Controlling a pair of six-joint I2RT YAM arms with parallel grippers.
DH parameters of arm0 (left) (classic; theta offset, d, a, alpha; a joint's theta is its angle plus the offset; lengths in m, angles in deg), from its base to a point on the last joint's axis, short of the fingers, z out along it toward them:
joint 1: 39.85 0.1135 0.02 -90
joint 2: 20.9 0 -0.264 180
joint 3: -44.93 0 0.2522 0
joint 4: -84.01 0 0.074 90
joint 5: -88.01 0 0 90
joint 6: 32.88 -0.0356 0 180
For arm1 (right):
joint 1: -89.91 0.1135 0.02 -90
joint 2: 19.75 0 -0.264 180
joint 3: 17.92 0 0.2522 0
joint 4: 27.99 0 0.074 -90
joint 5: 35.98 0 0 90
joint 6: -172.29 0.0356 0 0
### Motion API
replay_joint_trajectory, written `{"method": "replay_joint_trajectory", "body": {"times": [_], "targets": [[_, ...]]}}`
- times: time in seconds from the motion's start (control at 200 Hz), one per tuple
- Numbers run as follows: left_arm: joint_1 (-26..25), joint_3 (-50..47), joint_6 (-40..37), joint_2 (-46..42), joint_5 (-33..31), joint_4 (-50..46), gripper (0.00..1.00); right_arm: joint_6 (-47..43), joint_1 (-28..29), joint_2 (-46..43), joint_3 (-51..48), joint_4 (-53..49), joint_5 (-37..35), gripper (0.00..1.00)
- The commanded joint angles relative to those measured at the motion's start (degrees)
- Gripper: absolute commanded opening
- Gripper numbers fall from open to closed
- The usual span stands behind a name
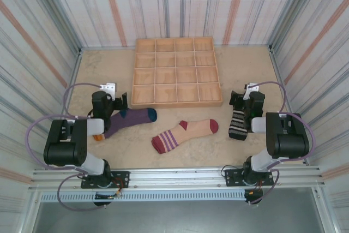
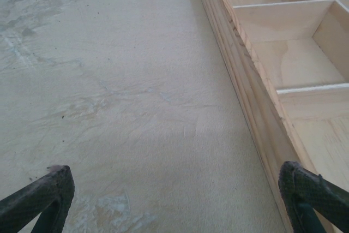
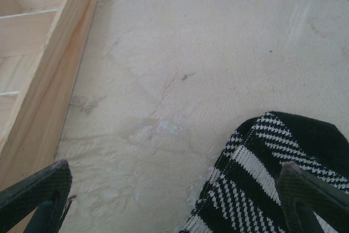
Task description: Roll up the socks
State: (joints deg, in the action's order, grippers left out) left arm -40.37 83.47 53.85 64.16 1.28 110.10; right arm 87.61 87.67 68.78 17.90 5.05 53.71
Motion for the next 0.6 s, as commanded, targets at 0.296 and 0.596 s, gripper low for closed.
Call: {"method": "replay_joint_trajectory", "body": {"times": [0.296,0.596], "targets": [[-4.8,19.7,5.1,-15.1,-8.2,-46.1,0.99,9.0,16.1,-20.3,18.9,-50.4,-17.9,0.99],[-7.5,31.0,21.3,-20.4,6.1,-77.6,0.99,20.4,37.1,-23.3,26.4,-75.9,-14.6,0.99]]}}
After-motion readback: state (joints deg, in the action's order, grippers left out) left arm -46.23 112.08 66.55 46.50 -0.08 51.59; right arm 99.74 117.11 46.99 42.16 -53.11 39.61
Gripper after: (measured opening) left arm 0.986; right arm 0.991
